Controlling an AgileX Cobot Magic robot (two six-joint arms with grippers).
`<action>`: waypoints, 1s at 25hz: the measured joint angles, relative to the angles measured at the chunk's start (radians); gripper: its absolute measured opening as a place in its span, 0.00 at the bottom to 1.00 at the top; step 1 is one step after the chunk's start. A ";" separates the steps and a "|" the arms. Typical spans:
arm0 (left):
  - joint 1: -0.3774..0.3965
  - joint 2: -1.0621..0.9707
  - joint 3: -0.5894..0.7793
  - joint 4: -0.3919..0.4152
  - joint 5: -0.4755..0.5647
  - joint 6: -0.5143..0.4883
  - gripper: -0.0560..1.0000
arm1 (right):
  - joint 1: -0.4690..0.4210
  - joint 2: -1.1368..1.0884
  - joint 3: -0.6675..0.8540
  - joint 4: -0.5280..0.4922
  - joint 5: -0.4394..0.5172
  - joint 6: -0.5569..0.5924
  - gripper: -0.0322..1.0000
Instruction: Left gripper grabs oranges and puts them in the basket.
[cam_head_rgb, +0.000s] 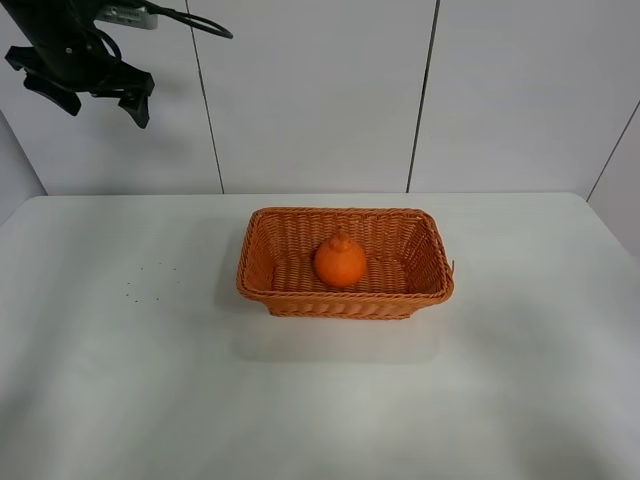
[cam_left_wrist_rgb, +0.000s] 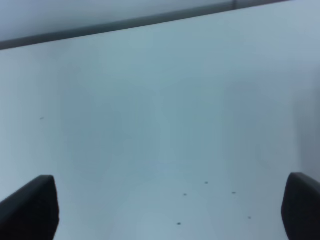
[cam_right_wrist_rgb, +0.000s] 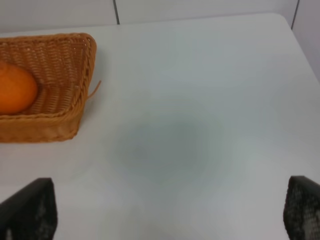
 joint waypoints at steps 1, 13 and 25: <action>0.012 -0.005 0.000 -0.002 0.000 0.000 0.99 | 0.000 0.000 0.000 0.000 0.000 0.000 0.70; 0.047 -0.126 0.112 -0.053 0.003 0.017 0.99 | 0.000 0.000 0.000 0.000 0.000 0.000 0.70; 0.047 -0.511 0.480 -0.051 -0.116 0.018 0.99 | 0.000 0.000 0.000 0.000 0.000 0.000 0.70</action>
